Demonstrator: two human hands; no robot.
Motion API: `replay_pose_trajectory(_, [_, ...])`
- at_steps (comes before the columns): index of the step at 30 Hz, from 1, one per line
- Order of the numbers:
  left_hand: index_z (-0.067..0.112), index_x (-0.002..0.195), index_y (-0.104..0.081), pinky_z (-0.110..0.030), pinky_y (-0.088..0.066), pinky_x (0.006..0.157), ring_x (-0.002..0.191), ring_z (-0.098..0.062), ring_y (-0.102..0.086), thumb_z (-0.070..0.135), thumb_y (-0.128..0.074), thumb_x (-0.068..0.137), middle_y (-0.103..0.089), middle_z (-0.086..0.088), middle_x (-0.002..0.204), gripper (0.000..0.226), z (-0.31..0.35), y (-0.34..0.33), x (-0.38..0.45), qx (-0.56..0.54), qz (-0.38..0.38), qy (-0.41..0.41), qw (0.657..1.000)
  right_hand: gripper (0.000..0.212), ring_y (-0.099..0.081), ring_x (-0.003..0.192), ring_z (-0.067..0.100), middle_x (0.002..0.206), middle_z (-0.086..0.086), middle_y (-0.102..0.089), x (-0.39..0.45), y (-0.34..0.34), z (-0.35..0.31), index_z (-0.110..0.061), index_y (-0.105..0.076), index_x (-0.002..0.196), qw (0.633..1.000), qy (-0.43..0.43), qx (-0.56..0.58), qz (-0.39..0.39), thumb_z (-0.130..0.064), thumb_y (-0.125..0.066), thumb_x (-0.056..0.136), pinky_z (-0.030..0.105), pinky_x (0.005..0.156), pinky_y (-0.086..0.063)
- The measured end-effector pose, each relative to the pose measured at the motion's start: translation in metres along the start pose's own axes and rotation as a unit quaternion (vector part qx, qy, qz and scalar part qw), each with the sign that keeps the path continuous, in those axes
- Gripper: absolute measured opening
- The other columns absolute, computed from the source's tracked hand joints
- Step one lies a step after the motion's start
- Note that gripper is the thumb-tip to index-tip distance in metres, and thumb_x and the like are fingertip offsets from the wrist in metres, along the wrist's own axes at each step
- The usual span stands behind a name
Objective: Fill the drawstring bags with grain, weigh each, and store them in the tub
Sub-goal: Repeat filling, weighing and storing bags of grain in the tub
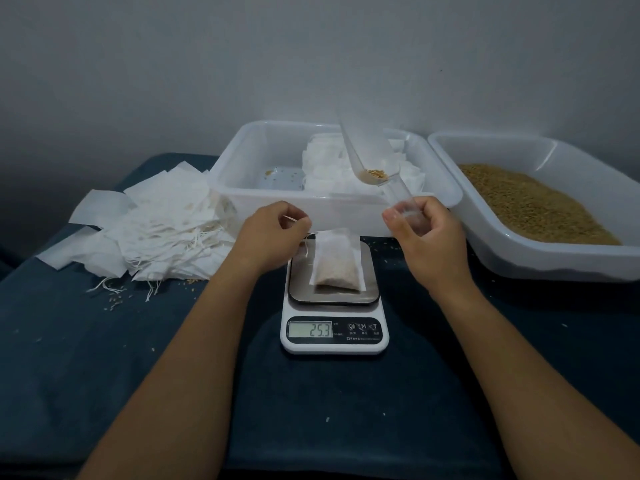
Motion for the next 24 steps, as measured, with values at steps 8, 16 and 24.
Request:
replay_pose_trajectory(8, [0.042, 0.106, -0.069, -0.034, -0.062, 0.083, 0.076, 0.002, -0.071, 0.050, -0.075, 0.090, -0.073, 0.017, 0.093, 0.019, 0.021, -0.020, -0.011, 0.014, -0.077, -0.058, 0.995, 0.024, -0.070, 0.080, 0.006, 0.088, -0.013, -0.073, -0.001, 0.000, -0.001, -0.033, -0.068, 0.096, 1.000, 0.006, 0.011, -0.004, -0.055, -0.075, 0.090, 0.034, 0.075, -0.060])
replay_pose_trajectory(16, [0.039, 0.094, -0.076, -0.020, -0.056, 0.071, 0.070, -0.004, -0.065, 0.026, -0.074, 0.092, -0.072, 0.016, 0.089, 0.013, 0.050, -0.012, -0.021, -0.026, -0.066, -0.129, 0.989, 0.022, -0.071, 0.081, 0.005, 0.089, -0.013, -0.074, 0.001, 0.005, -0.002, -0.033, -0.067, 0.096, 1.000, 0.007, 0.029, 0.004, -0.053, -0.075, 0.090, 0.032, 0.073, -0.058])
replay_pose_trajectory(24, [0.035, 0.102, -0.078, -0.013, -0.054, 0.071, 0.079, -0.002, -0.065, 0.025, -0.073, 0.097, -0.072, 0.018, 0.090, 0.012, 0.114, 0.032, -0.010, -0.024, -0.013, -0.203, 0.979, 0.022, -0.071, 0.082, 0.003, 0.090, -0.015, -0.074, 0.005, 0.014, 0.001, -0.035, -0.067, 0.097, 0.998, 0.002, 0.057, 0.021, -0.053, -0.077, 0.089, 0.028, 0.071, -0.055])
Point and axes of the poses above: each hand's wrist, its own x-axis towards the middle knuckle, its own y-axis out of the back of the hand, z = x × y, the point moved 8 cm from there along x, towards the middle knuckle
